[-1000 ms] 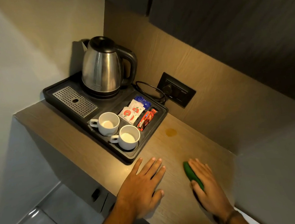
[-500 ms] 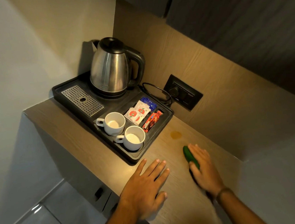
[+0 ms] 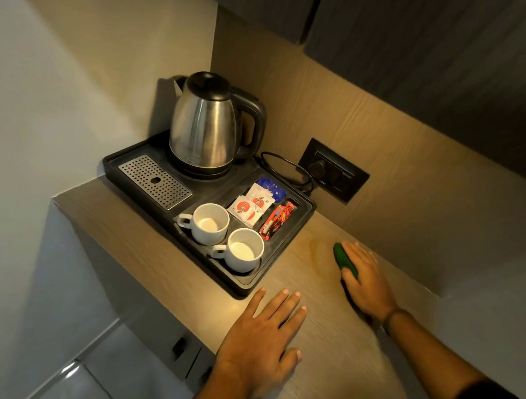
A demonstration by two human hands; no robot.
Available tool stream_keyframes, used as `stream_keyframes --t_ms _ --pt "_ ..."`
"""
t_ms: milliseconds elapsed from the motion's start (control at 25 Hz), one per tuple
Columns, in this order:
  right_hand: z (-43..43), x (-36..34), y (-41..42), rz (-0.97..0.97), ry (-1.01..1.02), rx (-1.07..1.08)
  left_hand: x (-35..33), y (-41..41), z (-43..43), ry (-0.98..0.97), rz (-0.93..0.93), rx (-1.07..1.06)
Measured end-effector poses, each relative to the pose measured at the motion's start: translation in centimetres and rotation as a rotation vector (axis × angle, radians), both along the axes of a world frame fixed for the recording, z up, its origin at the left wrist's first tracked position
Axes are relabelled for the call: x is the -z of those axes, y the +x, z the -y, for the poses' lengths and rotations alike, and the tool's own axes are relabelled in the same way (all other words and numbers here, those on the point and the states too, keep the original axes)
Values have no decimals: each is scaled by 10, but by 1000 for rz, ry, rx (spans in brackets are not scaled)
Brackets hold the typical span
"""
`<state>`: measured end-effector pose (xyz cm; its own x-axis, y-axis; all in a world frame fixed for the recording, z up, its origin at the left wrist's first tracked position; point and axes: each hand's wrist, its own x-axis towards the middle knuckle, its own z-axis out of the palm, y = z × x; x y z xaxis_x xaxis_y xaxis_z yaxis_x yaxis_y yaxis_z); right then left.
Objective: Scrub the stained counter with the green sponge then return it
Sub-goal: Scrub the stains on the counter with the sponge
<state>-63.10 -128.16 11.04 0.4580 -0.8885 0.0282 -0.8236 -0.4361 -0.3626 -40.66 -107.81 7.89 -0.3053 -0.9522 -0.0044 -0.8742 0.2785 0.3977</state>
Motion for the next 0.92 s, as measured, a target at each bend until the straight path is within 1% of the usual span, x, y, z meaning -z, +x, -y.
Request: stream_keyframes --t_ms 40,80,120,160,240,280,320,400,480,520,600,640,720,760,840,920 --pt "11 -4 23 11 13 52 -1 1 0 1 -1 0" --pt "13 -5 44 16 25 49 -1 1 0 4 -4 2" --pt "6 -4 57 14 33 -3 -2 1 0 7 -7 5" --pt "-6 0 58 13 34 -91 -2 1 -1 5 -9 7" --pt "-38 9 29 -13 20 -273 -2 1 -1 -7 -9 -4" --pt "-50 9 7 -15 14 -292 -3 1 -1 -5 -8 -5" --pt "-50 7 -7 -10 5 -275 -3 1 -1 -2 -5 -4" --pt "-27 1 -8 6 6 -142 -4 0 -2 -2 1 0" --pt "1 -5 22 14 16 5 -2 0 -1 -4 0 -4" --pt "6 -6 40 19 29 8 -2 1 0 0 -3 -4" --pt "-5 -6 62 26 49 -116 -1 1 0 5 -14 2" --pt "-21 -1 58 18 53 -212 -1 1 0 3 -20 -1" --pt "-59 11 20 -33 42 -343 -1 1 -1 -10 -21 -7" --pt "-73 14 -6 -41 27 -354 -1 1 -1 -10 -16 -1" --pt "-77 11 -45 -23 24 -269 -2 1 0 -12 -7 1" --pt "-57 3 -51 20 4 -91 -2 2 0 -13 2 4"
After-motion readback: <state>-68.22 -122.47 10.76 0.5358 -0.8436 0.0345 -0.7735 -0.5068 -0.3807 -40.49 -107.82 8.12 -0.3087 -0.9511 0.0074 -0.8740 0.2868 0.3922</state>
